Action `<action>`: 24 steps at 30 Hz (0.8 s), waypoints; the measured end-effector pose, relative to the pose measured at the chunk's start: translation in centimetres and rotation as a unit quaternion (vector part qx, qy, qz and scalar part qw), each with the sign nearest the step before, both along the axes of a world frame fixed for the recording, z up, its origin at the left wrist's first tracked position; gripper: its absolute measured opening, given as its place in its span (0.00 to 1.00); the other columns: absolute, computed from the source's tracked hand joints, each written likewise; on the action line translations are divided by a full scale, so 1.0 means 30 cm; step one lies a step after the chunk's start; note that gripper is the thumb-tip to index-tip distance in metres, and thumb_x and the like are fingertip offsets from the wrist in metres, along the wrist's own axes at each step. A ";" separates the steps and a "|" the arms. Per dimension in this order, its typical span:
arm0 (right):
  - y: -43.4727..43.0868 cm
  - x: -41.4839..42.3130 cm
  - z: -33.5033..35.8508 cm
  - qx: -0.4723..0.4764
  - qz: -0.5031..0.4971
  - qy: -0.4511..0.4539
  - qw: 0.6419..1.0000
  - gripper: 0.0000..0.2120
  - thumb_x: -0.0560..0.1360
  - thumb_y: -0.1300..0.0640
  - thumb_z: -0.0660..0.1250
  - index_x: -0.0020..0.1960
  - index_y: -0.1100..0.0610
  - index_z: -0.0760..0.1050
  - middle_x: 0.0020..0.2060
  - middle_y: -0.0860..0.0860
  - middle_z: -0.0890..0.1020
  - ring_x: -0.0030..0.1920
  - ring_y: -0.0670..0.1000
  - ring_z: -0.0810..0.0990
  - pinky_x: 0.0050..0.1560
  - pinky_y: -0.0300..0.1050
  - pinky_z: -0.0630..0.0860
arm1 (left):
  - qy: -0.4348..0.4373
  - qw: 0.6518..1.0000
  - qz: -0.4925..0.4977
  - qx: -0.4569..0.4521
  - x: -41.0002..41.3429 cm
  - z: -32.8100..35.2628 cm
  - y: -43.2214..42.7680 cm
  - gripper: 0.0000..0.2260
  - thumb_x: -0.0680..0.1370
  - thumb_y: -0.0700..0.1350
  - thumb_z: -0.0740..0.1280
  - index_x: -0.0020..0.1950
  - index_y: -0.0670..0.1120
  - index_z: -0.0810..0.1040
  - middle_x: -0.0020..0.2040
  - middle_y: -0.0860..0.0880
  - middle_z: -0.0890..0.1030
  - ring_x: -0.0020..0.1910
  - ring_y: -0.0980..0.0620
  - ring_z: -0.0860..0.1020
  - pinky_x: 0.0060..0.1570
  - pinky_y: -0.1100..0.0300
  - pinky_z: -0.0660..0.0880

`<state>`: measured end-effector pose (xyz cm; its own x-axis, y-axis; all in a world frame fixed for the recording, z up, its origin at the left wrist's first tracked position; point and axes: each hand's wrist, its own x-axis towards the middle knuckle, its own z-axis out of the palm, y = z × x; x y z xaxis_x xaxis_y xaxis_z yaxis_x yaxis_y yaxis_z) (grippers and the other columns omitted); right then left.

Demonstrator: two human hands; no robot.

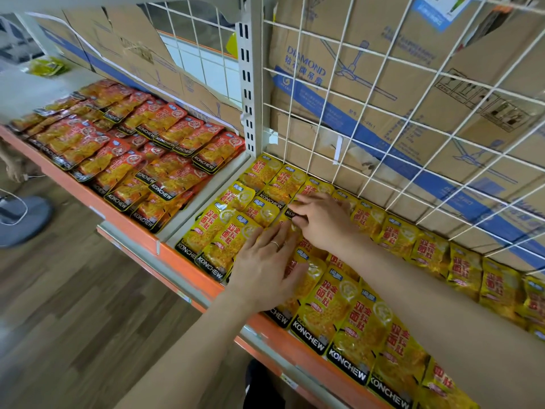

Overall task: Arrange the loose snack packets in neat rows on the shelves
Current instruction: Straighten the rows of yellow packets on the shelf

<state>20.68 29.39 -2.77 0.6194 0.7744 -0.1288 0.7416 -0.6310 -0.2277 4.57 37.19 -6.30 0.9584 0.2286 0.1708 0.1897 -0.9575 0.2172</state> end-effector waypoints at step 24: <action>0.141 0.003 0.022 -0.066 0.176 0.011 0.982 0.19 0.82 0.38 0.53 0.72 0.32 0.64 0.79 0.45 0.57 0.79 0.46 0.52 0.73 0.59 0.50 | -0.049 0.994 0.090 -0.022 -0.134 -0.002 0.153 0.19 0.80 0.60 0.59 0.66 0.56 0.79 0.71 0.51 0.76 0.69 0.45 0.73 0.63 0.45 0.74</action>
<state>20.78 33.62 -2.09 0.3118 0.9160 -0.2525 0.9153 -0.3609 -0.1789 0.56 41.79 -6.36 0.8805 0.4047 0.2467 0.3335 -0.8989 0.2841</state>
